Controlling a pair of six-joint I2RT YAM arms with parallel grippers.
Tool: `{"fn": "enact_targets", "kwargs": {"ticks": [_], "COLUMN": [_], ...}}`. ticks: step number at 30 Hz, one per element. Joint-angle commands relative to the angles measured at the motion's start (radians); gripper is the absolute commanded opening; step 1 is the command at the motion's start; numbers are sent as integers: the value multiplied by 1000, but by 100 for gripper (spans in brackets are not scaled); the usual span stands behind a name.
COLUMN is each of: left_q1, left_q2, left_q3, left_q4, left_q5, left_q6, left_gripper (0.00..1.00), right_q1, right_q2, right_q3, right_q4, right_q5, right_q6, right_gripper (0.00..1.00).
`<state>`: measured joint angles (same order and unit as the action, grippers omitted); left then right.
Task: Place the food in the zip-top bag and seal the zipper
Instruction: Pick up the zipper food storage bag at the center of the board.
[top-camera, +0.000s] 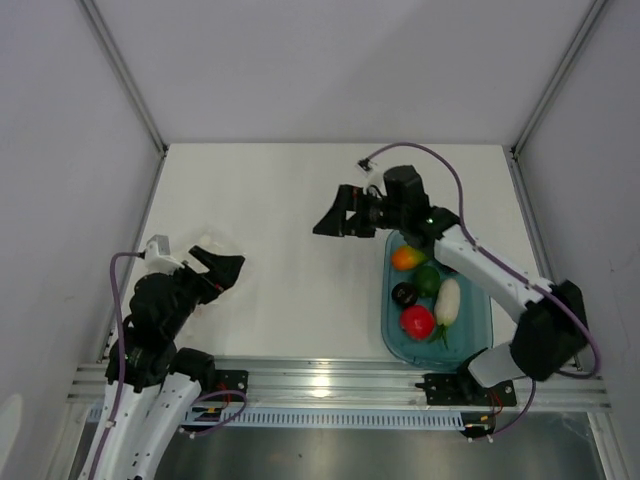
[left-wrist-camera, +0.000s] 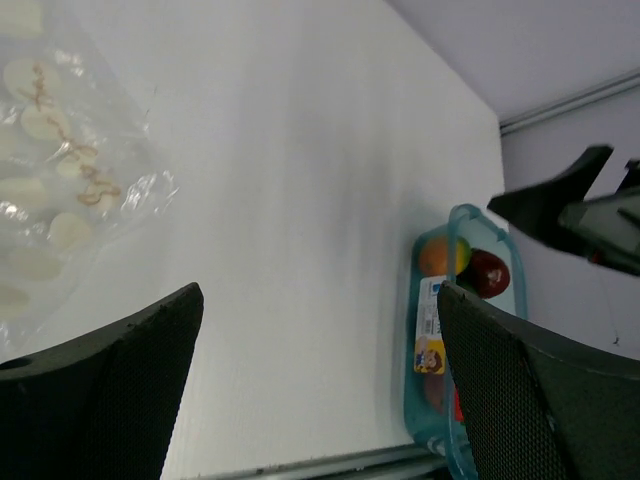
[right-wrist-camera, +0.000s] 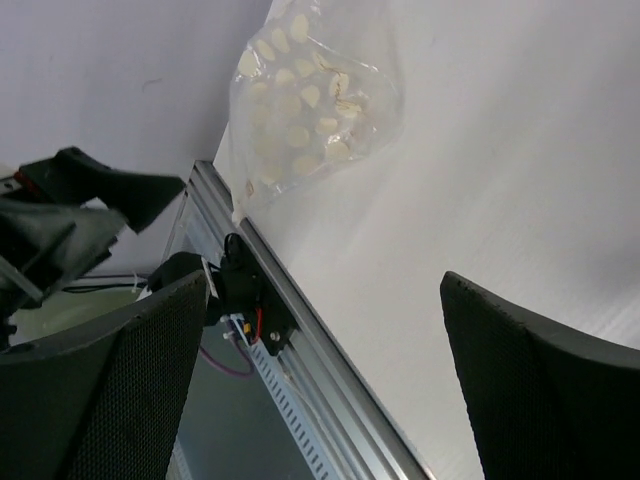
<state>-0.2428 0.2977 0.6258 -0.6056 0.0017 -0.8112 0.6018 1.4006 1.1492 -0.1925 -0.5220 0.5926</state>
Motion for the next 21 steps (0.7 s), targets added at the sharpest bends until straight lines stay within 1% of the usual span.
{"fn": "enact_targets", "kwargs": {"ticks": [1,2,3,4,5,6,7,9,10,11,13,16,18,19,20,21], "left_q1": [11,11,11,11,11,11,11,11,11,11,11,11,11,11,11,11], "left_q2": [58,72,87,116,129,138,158,173,184,187,190,192,198,198,192,186], "left_q3": [101,129,146,190,233,264,337,385,434,474,523,577,604,612,615,624], "left_q4": [-210,-241,-272,-343,-377,-411,-474,-537,-584,-600,-621,-632,-645,-652,-667,-677], "left_q5": [-9,54,73,83,87,83,69,6,-27,-54,-112,-115,-111,-114,-124,-132], "left_q6": [-8,-11,-6,-3,-3,3,7,15,24,33,55,95,110,113,101,90], "left_gripper": [100,99,99,99,99,99,99,99,99,99,99,98,97,97,96,96], "right_q1": [42,47,53,59,75,84,95,119,127,137,151,193,240,257,275,309], "right_q2": [179,214,250,308,336,363,415,471,529,553,603,678,724,735,756,770], "right_q3": [185,207,249,266,285,308,367,430,485,506,524,530,555,572,622,650], "right_q4": [-41,-36,-33,-25,0,1,-14,-77,-102,-119,-102,-44,-60,-115,-155,-195], "right_q5": [-48,-64,-79,-99,-148,-162,-168,-182,-179,-180,-216,-269,-257,-234,-204,-150], "right_q6": [-10,7,48,68,82,98,96,75,50,46,64,96,61,-11,-55,-103], "right_gripper": [99,94,92,90,86,86,86,85,85,85,85,81,79,79,80,80]}}
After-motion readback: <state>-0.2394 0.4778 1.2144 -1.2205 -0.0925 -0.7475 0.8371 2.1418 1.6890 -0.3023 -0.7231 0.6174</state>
